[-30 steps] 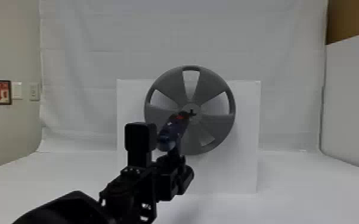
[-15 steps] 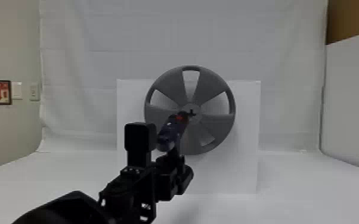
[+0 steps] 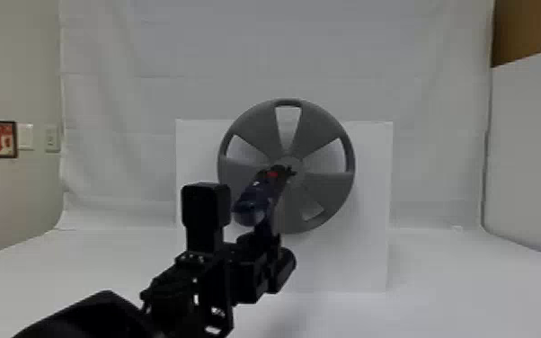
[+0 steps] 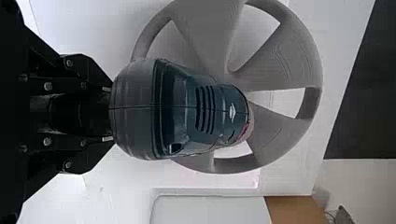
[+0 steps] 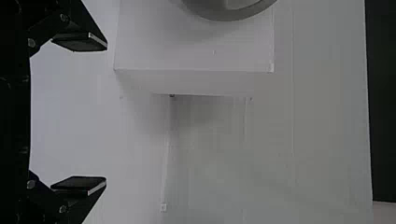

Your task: Grasp the drill and bring into the middle of wheel

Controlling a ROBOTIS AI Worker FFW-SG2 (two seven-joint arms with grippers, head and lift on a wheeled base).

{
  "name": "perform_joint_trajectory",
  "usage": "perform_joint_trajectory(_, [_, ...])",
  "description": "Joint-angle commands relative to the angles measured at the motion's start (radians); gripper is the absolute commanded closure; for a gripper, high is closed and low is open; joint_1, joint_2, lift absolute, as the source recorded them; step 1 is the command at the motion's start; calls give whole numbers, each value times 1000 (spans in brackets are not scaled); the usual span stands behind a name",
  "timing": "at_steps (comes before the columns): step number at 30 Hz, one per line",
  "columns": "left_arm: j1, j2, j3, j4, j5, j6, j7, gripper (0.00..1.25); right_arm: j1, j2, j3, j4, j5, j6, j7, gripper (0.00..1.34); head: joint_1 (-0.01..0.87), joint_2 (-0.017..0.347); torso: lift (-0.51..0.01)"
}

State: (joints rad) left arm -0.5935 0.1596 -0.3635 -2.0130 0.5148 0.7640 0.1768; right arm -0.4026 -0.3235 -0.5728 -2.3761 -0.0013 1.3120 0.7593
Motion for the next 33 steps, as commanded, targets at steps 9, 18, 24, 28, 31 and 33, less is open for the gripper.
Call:
perform_joint_trajectory(9, [81, 3, 90, -101, 47, 5, -30, 1193, 2, 0, -2, 0, -2, 1, 0, 266, 54, 31, -403])
perform_joint_trajectory(18, [118, 1, 149, -85, -28, 6, 20, 1193, -5, 4, 11, 0, 12, 3, 0, 266, 54, 31, -403])
perform_joint_trajectory(24, [119, 1, 143, -49, -78, 3, 72, 1193, -5, 6, 19, 0, 23, 3, 0, 266, 54, 31, -403])
perform_joint_trajectory(28, [118, 0, 137, -3, -84, -23, 92, 1194, -9, 6, 25, 0, 30, 3, 0, 266, 54, 31, -403])
perform_joint_trajectory(31, [113, 0, 129, 36, -88, -40, 113, 1194, -9, 6, 30, 0, 38, 3, 0, 266, 54, 31, -403])
perform_joint_trajectory(33, [110, 0, 126, 60, -90, -52, 122, 1194, -10, 8, 34, 0, 44, 4, 0, 266, 54, 31, -403])
